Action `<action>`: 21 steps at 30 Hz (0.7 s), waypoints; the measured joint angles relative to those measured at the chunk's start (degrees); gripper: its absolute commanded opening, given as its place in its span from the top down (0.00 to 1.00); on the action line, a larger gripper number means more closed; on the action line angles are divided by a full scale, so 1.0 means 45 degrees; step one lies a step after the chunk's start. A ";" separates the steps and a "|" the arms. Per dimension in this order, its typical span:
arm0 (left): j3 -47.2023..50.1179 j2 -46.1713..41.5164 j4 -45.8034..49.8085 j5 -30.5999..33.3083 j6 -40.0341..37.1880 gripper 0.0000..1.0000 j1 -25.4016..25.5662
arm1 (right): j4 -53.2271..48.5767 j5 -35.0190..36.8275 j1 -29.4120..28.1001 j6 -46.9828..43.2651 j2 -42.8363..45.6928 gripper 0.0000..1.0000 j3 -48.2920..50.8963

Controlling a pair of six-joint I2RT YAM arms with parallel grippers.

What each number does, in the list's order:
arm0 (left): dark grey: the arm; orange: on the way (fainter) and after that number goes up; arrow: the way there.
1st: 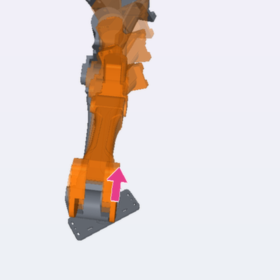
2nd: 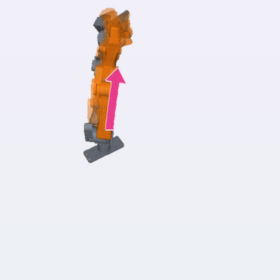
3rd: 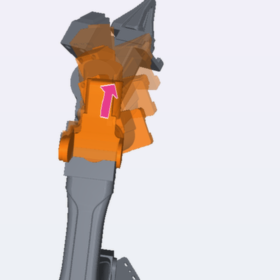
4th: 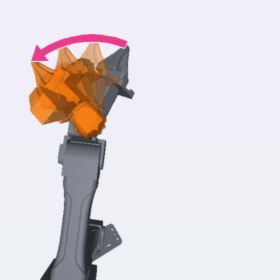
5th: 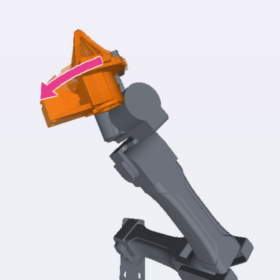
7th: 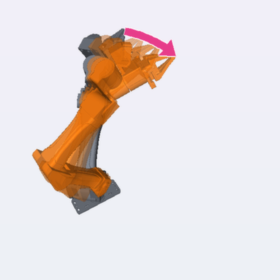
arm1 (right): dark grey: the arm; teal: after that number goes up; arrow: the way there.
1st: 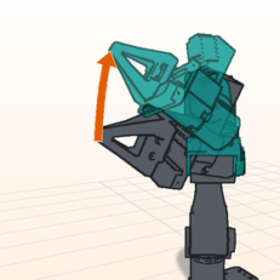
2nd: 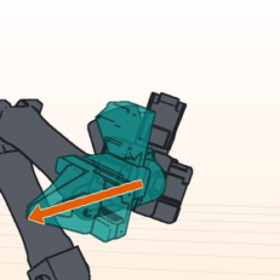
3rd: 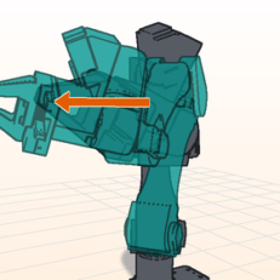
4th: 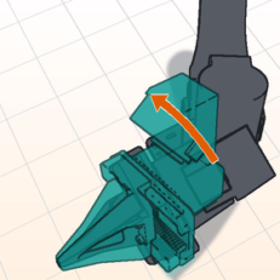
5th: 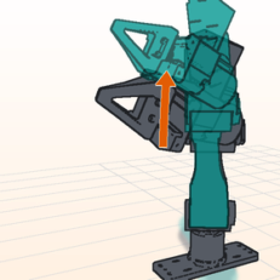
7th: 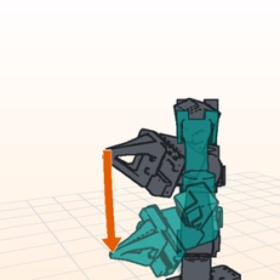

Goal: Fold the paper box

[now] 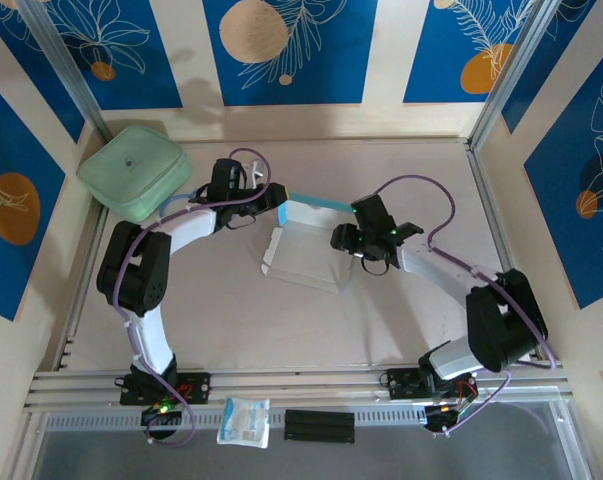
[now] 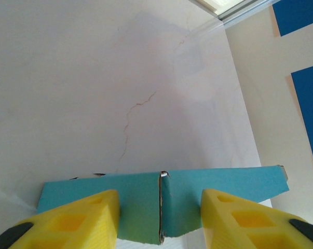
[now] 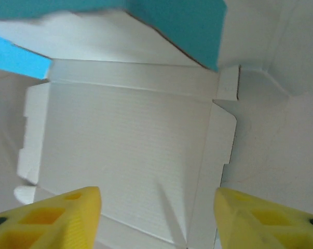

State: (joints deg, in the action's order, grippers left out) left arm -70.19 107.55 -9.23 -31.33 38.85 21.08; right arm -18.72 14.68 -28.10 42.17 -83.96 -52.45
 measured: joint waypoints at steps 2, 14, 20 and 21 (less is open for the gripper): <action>-0.0015 0.0000 0.0083 0.0029 -0.0087 0.55 0.0015 | 0.0520 0.0199 0.0063 0.0214 -0.0631 0.20 0.0005; -0.0194 0.0000 0.0427 0.0146 -0.0413 0.55 0.0049 | 0.4070 0.1025 0.0505 0.0389 -0.2458 0.20 0.0291; -0.0223 0.0000 0.0452 0.0311 -0.0413 0.55 0.0039 | 0.5649 0.1093 0.0772 0.0393 -0.3002 0.22 0.0612; -0.0223 0.0000 0.0452 0.0330 -0.0413 0.55 0.0039 | 0.5751 0.1103 0.0816 0.0389 -0.3065 0.22 0.0612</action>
State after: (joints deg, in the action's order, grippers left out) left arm -71.20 107.55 -7.20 -29.85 36.99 21.26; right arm 7.16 19.64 -24.43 43.92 -97.76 -49.69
